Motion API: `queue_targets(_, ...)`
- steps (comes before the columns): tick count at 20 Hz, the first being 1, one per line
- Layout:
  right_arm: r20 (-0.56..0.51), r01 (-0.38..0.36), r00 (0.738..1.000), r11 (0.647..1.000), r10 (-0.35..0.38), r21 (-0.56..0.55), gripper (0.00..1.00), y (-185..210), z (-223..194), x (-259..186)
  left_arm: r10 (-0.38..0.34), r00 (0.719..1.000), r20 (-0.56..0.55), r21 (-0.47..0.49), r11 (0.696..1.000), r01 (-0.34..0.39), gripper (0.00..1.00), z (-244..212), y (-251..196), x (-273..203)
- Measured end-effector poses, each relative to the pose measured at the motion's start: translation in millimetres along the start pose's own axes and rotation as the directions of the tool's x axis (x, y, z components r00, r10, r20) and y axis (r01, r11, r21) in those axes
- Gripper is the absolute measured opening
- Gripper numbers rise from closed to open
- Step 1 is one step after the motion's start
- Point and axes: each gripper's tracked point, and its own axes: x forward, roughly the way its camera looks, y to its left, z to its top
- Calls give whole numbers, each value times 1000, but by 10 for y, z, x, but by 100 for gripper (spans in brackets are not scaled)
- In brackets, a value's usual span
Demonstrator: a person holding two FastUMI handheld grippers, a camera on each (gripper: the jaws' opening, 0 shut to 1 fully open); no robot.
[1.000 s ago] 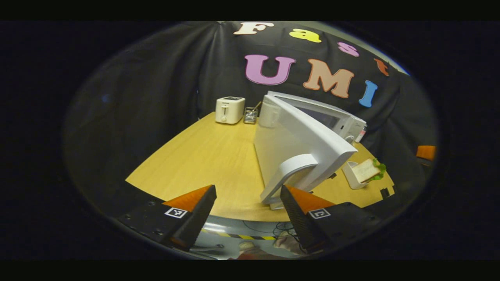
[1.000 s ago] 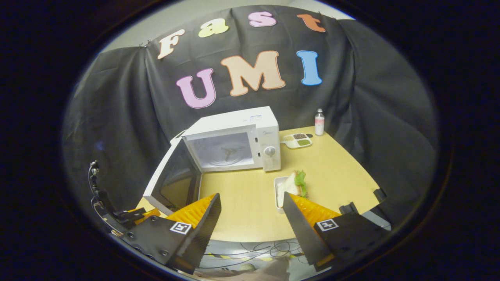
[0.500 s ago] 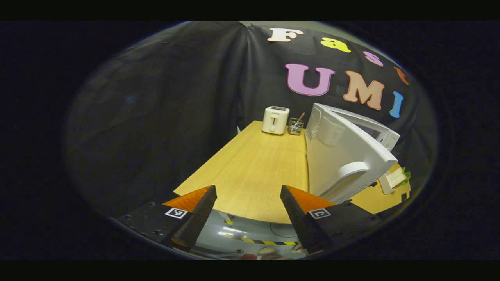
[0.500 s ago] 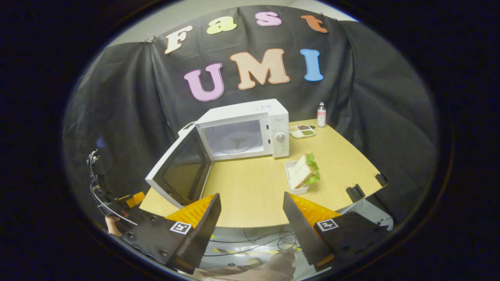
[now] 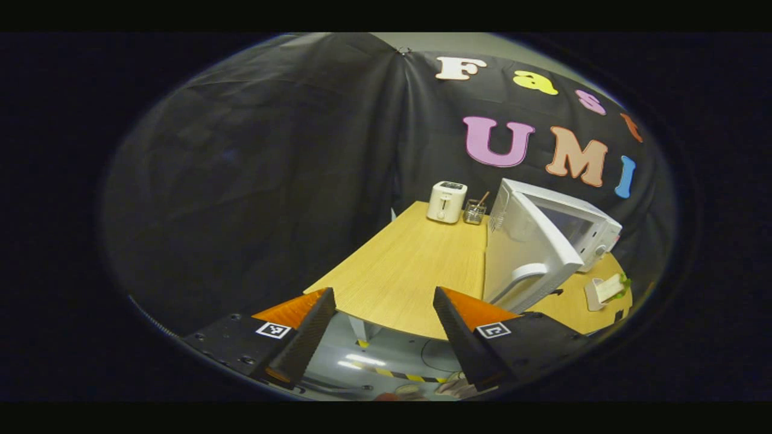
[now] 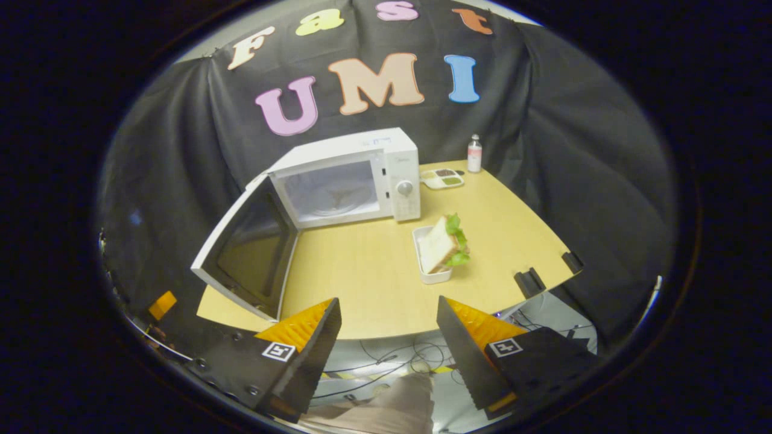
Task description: Open the microwave oven with the left hand, put the food in, and close the microwave oven.
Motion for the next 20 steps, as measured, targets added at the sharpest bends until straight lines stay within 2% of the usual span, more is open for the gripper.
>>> queue_targets(1,-33,-3,999,1000,3,3,99,-35,0,85,-12,1000,2,0,1000,12,95,13,-115,-38)
queue_targets(2,-65,-4,998,1000,5,6,100,-71,-7,165,-14,1000,3,6,1000,14,92,43,-192,-62)
queue_targets(3,-89,-3,996,1000,3,7,96,-131,20,244,-14,1000,8,14,1000,14,96,86,-251,-69)
queue_targets(4,-108,2,994,1000,-1,5,93,-214,51,326,-11,1000,18,20,1000,11,95,142,-306,-82)
queue_targets(7,-165,24,986,1000,-26,-14,93,-486,197,631,20,999,47,33,999,-22,95,315,-431,-90)
queue_targets(8,-184,26,982,999,-30,-22,100,-572,250,736,38,998,48,33,999,-39,95,340,-469,-86)
queue_targets(9,-201,25,979,999,-31,-30,93,-651,316,841,50,998,45,27,998,-51,95,338,-524,-93)
queue_targets(10,-216,24,976,999,-31,-35,93,-735,382,958,63,997,38,15,998,-64,92,323,-585,-96)
queue_targets(11,-237,27,971,999,-35,-37,100,-813,443,1069,84,996,27,-4,996,-84,92,290,-626,-92)
queue_targets(12,-256,32,966,999,-39,-32,93,-903,494,1186,108,994,18,-29,994,-107,92,267,-665,-97)
queue_targets(13,-270,28,962,999,-33,-25,93,-956,563,1310,140,990,10,-53,989,-139,96,240,-691,-105)
queue_targets(14,-286,17,958,1000,-21,-15,100,-985,617,1446,186,982,22,-72,980,-184,96,257,-686,-118)
queue_targets(15,-303,5,953,1000,-5,-3,100,-1016,664,1562,228,973,34,-82,971,-225,96,271,-663,-123)
queue_targets(16,-327,-7,945,1000,10,12,93,-1045,682,1679,265,963,39,-85,962,-261,96,262,-658,-133)
queue_targets(17,-354,-20,935,999,30,31,93,-1066,680,1800,297,954,39,-85,952,-293,96,247,-652,-154)
queue_targets(18,-383,-33,923,998,50,52,99,-1073,665,1920,325,945,32,-84,943,-322,96,198,-661,-166)
queue_targets(19,-415,-44,907,997,69,70,90,-1078,632,2004,353,935,17,-88,932,-351,96,135,-666,-177)
queue_targets(20,-444,-55,892,995,85,81,96,-1098,600,2090,375,927,4,-98,923,-373,92,77,-692,-190)
